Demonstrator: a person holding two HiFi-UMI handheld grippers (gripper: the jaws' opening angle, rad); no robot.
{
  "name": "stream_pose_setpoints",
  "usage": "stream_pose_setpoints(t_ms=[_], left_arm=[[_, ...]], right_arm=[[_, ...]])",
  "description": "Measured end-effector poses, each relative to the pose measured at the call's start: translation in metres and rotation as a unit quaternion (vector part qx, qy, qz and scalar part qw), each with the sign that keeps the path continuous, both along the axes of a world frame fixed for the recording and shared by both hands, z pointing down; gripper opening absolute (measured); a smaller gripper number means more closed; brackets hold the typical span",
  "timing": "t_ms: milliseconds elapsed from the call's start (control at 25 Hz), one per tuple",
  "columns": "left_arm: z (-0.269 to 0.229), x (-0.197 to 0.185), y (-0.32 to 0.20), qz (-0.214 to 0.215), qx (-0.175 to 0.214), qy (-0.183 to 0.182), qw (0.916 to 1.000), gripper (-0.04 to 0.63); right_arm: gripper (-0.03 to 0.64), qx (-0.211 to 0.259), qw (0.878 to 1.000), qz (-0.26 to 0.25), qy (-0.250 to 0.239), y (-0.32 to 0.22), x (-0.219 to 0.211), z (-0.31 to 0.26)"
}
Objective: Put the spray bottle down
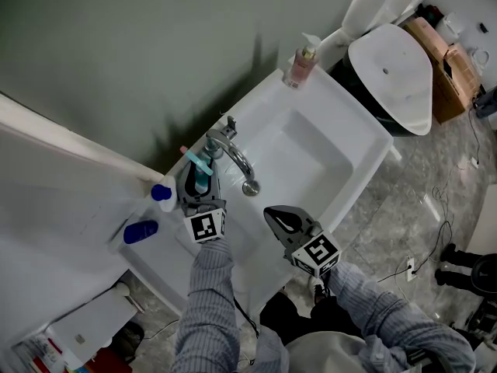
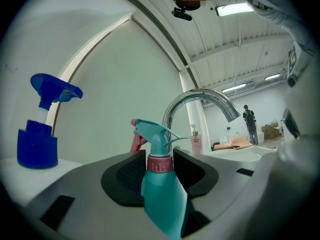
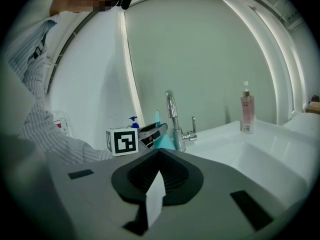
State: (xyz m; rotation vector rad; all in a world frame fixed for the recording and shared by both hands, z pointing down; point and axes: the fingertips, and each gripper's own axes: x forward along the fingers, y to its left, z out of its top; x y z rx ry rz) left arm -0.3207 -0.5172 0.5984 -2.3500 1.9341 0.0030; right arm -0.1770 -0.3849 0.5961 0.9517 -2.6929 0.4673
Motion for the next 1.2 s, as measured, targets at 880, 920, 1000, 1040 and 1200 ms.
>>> stream_pose_setpoints(t_ms=[880,920,1000,1040,1200], left_arm=[[0.007,-0.002,0.009,-0.03,-0.006,-0.009,0.9995,0.198],[0.007,-0.003,0.01,-0.033,-0.008,-0.009,0.9994,0.202],[0.006,-0.004,0.012,-0.037,-0.008,-0.009,0.9992,0.202],[0.006,-0.005,0.013,-0.038,-0.006,-0.008,0.9992,0.202],[0.005,-0.004,0.018,-0.038,-0.004,-0.013,0.9992,0.198]], right_arm=[[0.015,0.01,1.0,-0.016,-0.005,-0.002,-0.006,-0.006],[0.015,0.009,1.0,-0.016,-0.005,-0.002,-0.006,-0.006],[0.015,0.008,1.0,-0.017,-0.005,-0.002,-0.007,-0.006],[0.015,0.008,1.0,-0.018,-0.006,-0.002,-0.008,-0.007],[0.015,0.004,1.0,-0.023,-0.004,0.001,-0.008,-0.007]])
